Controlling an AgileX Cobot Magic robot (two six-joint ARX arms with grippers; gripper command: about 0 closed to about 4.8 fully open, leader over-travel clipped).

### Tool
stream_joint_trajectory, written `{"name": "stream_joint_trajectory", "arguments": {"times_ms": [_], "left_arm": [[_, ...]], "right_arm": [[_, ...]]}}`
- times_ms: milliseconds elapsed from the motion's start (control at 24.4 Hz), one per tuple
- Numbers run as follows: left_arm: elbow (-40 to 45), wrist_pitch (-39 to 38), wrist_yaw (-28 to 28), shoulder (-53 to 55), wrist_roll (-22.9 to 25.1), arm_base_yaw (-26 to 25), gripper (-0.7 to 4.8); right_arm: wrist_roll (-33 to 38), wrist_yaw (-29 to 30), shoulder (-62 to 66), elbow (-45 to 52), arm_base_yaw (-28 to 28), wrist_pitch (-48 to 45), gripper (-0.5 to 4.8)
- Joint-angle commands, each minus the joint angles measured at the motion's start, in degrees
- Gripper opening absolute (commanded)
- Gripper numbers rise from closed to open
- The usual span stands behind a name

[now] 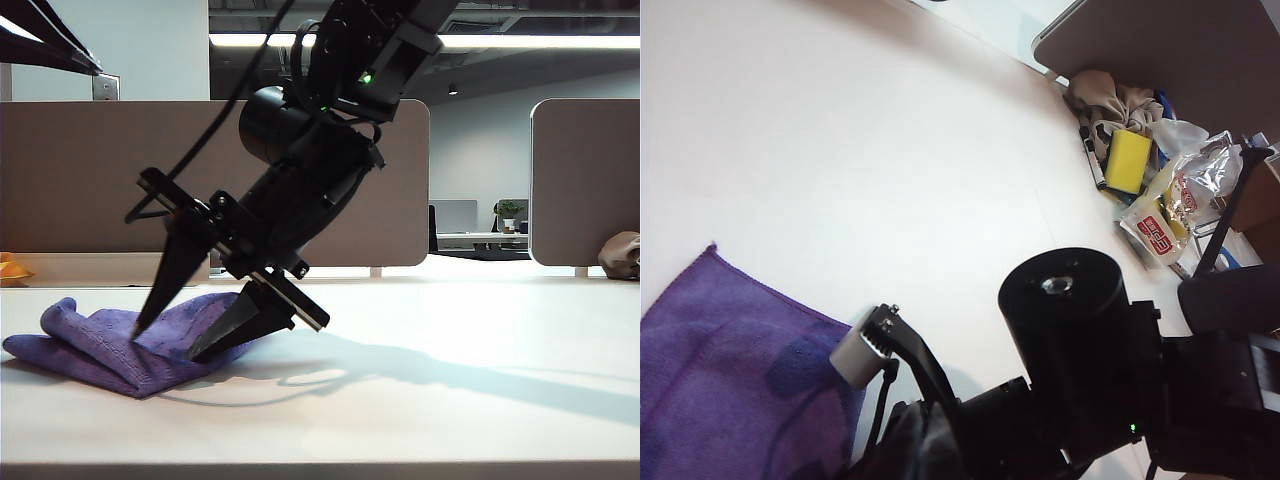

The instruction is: Fold the bottom of the cloth upward, then fold it vertically to form a square shape.

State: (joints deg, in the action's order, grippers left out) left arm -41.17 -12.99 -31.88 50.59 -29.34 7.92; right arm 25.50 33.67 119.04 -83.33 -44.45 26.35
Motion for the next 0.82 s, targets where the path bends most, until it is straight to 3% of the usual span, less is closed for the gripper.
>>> {"name": "stream_joint_trajectory", "arguments": {"times_ms": [41, 450, 819], "left_arm": [[-0.17, 0.20, -0.26, -0.13, 0.66, -0.07, -0.03], [-0.17, 0.20, -0.24, -0.13, 0.87, -0.07, -0.03], [-0.17, 3.52, 0.13, -2.58, 0.79, -0.07, -0.03]], "right_arm": [[-1.22, 0.04, 0.02, 0.22, -0.44, 3.67, 2.13], [-7.69, 0.46, -0.04, 0.22, -1.49, 16.09, 2.13], [-7.41, -3.82, -7.48, 0.22, -3.19, 12.44, 2.12]]}}
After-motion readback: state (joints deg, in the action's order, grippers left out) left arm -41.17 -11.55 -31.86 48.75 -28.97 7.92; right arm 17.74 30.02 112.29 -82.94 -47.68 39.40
